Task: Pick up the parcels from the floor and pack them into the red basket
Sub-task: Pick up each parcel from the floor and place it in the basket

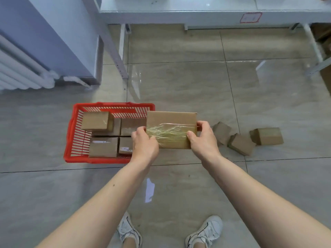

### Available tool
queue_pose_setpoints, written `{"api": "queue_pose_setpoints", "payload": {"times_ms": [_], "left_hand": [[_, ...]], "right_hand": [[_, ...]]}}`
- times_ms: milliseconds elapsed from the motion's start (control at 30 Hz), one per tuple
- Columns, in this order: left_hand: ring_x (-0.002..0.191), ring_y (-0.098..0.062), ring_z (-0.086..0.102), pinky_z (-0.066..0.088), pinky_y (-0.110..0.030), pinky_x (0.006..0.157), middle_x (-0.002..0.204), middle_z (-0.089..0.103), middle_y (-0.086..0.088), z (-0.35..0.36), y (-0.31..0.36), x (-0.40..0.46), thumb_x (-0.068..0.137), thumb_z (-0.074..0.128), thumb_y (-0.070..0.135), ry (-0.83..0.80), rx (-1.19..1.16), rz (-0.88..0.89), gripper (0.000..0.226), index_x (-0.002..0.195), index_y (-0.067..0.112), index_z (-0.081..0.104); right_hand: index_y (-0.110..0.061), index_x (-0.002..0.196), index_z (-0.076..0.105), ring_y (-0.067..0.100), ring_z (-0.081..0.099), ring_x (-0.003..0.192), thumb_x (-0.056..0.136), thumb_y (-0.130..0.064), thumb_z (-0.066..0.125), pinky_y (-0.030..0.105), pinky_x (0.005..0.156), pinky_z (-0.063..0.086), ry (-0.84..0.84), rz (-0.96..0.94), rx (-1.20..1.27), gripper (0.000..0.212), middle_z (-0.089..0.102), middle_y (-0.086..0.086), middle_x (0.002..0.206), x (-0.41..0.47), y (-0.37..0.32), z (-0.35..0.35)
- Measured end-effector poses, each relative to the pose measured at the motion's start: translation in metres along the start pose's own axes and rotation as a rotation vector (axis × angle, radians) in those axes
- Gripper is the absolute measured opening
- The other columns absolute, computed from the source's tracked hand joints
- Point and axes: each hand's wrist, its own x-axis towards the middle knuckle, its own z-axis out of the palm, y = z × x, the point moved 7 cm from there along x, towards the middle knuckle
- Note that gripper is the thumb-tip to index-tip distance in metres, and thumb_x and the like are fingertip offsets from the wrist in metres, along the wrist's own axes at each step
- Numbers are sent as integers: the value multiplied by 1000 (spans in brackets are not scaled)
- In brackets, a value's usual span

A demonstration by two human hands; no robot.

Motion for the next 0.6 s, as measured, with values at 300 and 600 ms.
{"api": "queue_pose_setpoints", "payload": {"times_ms": [300, 600], "left_hand": [[99, -17, 49, 38, -16, 69, 122, 53, -6, -120, -61, 70, 96, 45, 6, 25, 9, -18, 28, 123, 12, 41], [103, -14, 52, 39, -24, 83, 136, 52, -8, -136, -76, 137, 100, 43, 12, 3, -55, -73, 36, 136, 13, 43]], "right_hand": [[-18, 134, 48, 19, 54, 113, 95, -14, 52, 35, 100, 45, -52, 69, 18, 40, 53, 3, 135, -2, -51, 136], [-19, 140, 45, 23, 58, 116, 93, -14, 50, 46, 102, 49, -119, 142, -35, 47, 52, 3, 137, 41, -64, 204]]}}
